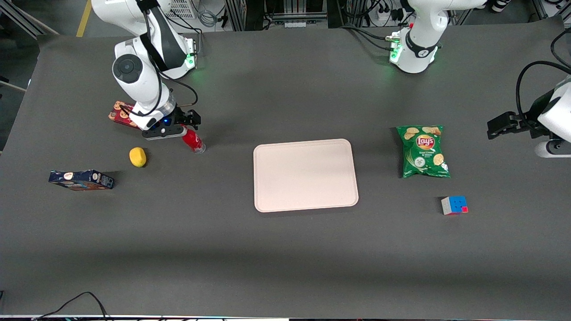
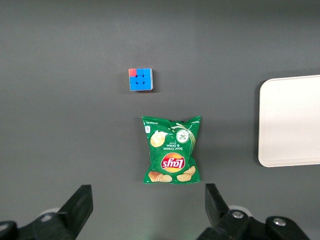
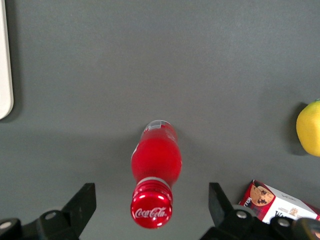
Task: Place coke bottle on tray
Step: 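Lower the right gripper and close it on the bottle's cap end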
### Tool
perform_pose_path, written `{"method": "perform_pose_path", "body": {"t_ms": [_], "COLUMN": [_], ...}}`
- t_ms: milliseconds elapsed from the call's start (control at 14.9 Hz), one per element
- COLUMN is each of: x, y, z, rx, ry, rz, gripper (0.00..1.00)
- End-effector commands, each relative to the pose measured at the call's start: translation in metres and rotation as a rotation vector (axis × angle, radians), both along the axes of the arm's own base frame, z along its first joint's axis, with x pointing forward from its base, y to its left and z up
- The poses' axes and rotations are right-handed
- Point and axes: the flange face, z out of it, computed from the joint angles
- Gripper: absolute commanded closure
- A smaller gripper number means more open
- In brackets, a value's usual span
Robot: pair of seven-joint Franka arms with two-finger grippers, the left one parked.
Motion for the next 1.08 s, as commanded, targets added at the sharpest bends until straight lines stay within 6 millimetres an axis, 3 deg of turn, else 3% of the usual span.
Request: {"method": "perform_pose_path", "body": {"t_ms": [0, 202, 471, 538, 740, 875, 1010], "x": [0.000, 0.000, 0.001, 0.002, 0.002, 0.004, 0.014], "y": [0.002, 0.002, 0.003, 0.003, 0.003, 0.005, 0.012], "z": [-0.005, -0.005, -0.006, -0.005, 0.011, 0.041, 0.088], "rx": [0.010, 0.010, 0.013, 0.013, 0.012, 0.006, -0.001], "ry": [-0.004, -0.002, -0.008, -0.008, -0.024, -0.029, -0.017], "rz": [-0.013, -0.013, -0.013, -0.013, -0.016, -0.015, -0.014], "gripper": [0.20, 0.60, 0.96, 1.00, 1.00, 1.00, 1.00]}}
